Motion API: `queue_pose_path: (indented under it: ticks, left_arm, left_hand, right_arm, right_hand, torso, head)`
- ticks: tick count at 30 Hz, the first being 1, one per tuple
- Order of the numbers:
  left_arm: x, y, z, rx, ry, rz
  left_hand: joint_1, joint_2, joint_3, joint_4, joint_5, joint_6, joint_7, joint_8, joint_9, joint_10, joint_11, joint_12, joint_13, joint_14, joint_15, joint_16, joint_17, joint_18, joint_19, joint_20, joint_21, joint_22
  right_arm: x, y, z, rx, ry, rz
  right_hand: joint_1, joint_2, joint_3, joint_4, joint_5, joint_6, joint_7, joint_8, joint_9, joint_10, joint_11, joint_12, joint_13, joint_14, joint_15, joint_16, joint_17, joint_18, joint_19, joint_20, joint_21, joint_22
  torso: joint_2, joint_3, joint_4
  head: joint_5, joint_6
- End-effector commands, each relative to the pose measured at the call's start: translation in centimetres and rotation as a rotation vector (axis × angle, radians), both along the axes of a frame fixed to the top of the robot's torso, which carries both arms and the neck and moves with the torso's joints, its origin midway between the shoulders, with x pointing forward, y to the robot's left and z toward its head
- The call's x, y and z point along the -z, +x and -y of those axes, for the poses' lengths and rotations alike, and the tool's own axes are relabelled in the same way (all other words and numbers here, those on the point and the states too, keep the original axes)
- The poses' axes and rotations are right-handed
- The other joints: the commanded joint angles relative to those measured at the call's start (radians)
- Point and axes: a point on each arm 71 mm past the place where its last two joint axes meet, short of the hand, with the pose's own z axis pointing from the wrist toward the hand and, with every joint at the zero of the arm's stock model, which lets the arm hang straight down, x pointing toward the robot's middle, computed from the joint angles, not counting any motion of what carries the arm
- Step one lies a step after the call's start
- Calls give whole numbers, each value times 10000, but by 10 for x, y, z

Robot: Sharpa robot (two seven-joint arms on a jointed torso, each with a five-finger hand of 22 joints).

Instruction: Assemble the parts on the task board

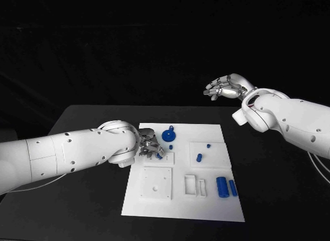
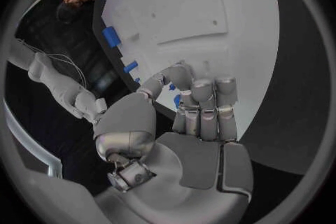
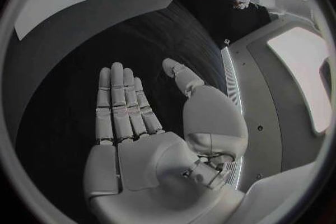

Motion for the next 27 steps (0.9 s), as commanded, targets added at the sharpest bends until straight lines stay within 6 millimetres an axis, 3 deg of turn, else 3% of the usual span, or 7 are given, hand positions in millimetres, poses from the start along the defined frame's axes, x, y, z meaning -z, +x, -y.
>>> queue_pose_path:
  ticks: [1,10,19,27]
  left_arm:
    - [1,-1,1,99,22,-90]
    - [4,-2,0,104,66,-197]
    - [4,-1,-2,42,80,-172]
    - [4,0,-4,74,218,9]
  left_hand:
    - [-35,50,-13,50,-44,1438,-827,-7,3145,-145,-129,39,9,26,-143,66,-11,165,48,-984,44,100]
    - [-118,95,-9,87,-64,1457,-831,-22,3195,-150,-130,72,14,23,-149,91,-24,167,53,-985,45,111]
    - [-134,104,1,82,-61,1458,-832,-30,3214,-155,-129,83,15,17,-151,98,-31,170,50,-986,45,116]
    - [-134,116,26,53,-92,1447,-829,-52,3239,-173,-127,87,9,1,-152,100,-45,176,43,-989,43,124]
  right_arm:
    - [-1,0,-1,-128,115,76]
    - [-1,1,1,22,126,40]
    - [0,1,-1,-5,133,-13]
    - [0,1,-1,-5,145,-67]
  right_hand:
    - [46,93,-44,-13,32,48,213,48,-15,64,5,-50,-26,72,17,-37,-16,85,11,39,-59,-16]
    - [41,102,-46,13,23,45,217,49,-44,111,8,-93,-126,82,23,-50,-38,106,17,61,-78,-20]
    - [62,93,-40,14,-2,44,218,51,-71,134,16,-132,-212,75,28,-66,-58,123,5,79,-105,-26]
    - [47,93,-52,28,-11,37,223,49,-90,138,26,-160,-272,60,39,-81,-72,127,-13,98,-129,-31]
  torso:
    - [7,6,-3]
    - [-10,7,14]
    - [-7,17,-12]
    - [-1,11,20]
  head:
    - [-3,-43]
    - [-12,-92]
    - [-9,-85]
    - [-14,-90]
